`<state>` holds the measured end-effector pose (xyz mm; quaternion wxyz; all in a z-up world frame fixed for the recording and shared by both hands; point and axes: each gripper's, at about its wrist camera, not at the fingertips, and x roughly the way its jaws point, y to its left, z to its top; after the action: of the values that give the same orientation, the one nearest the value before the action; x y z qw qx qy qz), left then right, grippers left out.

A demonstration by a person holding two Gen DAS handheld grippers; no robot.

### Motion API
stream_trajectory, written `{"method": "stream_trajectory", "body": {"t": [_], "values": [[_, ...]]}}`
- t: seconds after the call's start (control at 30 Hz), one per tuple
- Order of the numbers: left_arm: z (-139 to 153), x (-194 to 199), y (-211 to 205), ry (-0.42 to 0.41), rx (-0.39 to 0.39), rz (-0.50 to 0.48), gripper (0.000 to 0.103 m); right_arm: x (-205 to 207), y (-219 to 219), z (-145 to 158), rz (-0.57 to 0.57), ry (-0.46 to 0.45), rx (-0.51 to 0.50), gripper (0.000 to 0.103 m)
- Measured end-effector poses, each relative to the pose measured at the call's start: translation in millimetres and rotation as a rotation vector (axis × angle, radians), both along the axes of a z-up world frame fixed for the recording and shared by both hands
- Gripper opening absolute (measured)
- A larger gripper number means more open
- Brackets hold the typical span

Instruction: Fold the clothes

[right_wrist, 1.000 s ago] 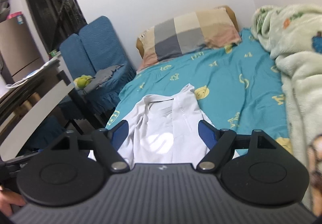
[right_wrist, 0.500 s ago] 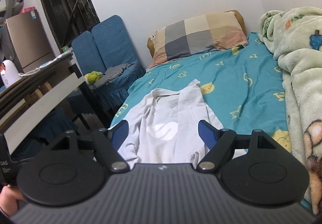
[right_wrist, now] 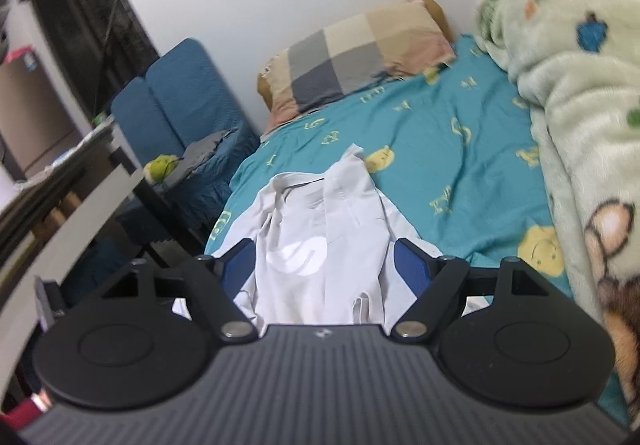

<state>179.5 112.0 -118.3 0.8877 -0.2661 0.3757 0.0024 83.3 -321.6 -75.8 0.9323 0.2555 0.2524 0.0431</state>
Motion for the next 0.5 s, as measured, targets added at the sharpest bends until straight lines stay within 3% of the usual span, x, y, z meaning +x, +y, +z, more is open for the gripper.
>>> {"method": "stream_trajectory", "body": {"t": [0.27,0.43,0.5], "values": [[-43.7,40.2,17.3,0.063,-0.045,0.061,0.081,26.4,-17.3,-26.1,-0.056,0.062,0.148,0.078],[-54.6,52.9,32.9,0.053,-0.071,0.107,0.080,43.5,-16.8,-37.2,-0.070,0.099,0.157,0.078],[-56.8,58.6,36.7,0.046,-0.073,0.108,0.076,48.7,-14.3,-38.8,-0.057,0.103,0.149,0.078]]}}
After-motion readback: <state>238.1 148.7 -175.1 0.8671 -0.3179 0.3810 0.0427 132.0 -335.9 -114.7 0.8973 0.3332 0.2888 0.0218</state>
